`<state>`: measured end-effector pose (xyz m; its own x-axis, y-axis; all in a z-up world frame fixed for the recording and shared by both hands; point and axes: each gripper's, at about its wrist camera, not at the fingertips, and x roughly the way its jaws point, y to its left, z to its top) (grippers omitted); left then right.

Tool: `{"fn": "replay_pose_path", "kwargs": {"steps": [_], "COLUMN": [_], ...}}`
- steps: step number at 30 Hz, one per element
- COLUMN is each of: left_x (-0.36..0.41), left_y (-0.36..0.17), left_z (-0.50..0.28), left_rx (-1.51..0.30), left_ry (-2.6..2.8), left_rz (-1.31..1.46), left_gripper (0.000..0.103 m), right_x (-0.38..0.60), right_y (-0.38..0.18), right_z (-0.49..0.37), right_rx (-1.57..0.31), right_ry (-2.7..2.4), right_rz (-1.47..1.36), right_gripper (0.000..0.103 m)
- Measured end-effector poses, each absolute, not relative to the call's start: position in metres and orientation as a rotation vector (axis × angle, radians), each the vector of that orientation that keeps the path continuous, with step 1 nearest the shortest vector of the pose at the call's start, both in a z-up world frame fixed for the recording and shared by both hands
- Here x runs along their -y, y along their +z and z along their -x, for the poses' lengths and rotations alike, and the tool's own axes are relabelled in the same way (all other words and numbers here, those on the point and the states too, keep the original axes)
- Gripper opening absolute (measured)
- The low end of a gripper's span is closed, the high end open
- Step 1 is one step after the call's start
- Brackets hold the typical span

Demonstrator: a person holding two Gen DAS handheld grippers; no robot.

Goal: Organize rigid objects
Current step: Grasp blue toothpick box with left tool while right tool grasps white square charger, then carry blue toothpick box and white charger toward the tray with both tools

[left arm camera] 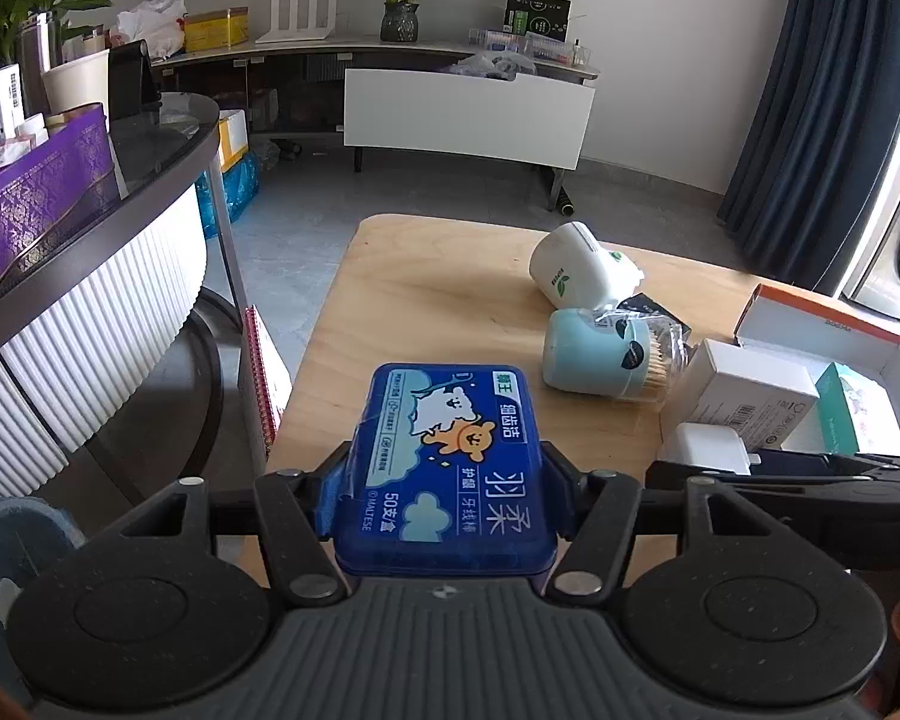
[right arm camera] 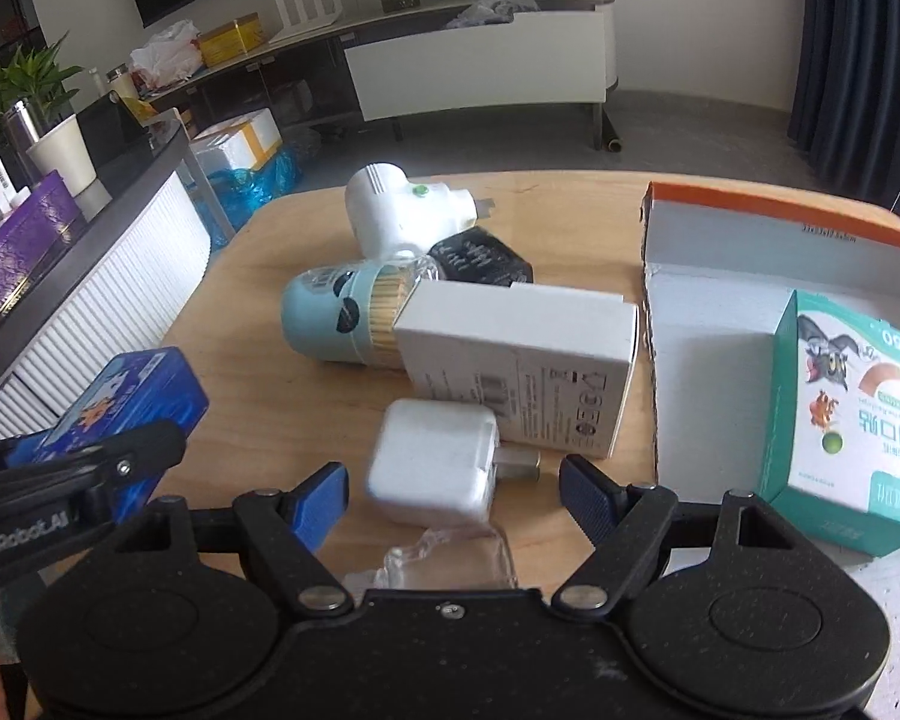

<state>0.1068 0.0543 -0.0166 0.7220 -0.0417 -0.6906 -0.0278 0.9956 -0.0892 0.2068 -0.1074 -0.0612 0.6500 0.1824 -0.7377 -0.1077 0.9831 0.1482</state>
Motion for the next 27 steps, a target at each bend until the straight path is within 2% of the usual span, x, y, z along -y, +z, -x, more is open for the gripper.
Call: {"fn": "replay_pose_path", "kwargs": {"steps": [2,8,27], "left_x": [-0.055,-0.056,-0.025], "left_y": [-0.017,-0.015,0.014], "left_z": [-0.109,-0.105,-0.068], "left_rx": [-0.761,-0.754,-0.71], "left_ry": [-0.01,-0.025,-0.091], "left_rz": [0.101,0.109,0.104], "left_gripper": [0.063,0.063,0.063], "right_x": [0.105,0.105,0.146], "right_y": [-0.062,-0.057,0.011], "right_z": [-0.209,-0.2,-0.128], "right_rx": [-0.833,-0.815,-0.656], "right_ry": [0.15,0.169,0.204], "right_rz": [-0.07,-0.068,-0.08], "right_gripper": [0.074,0.073,0.072]}}
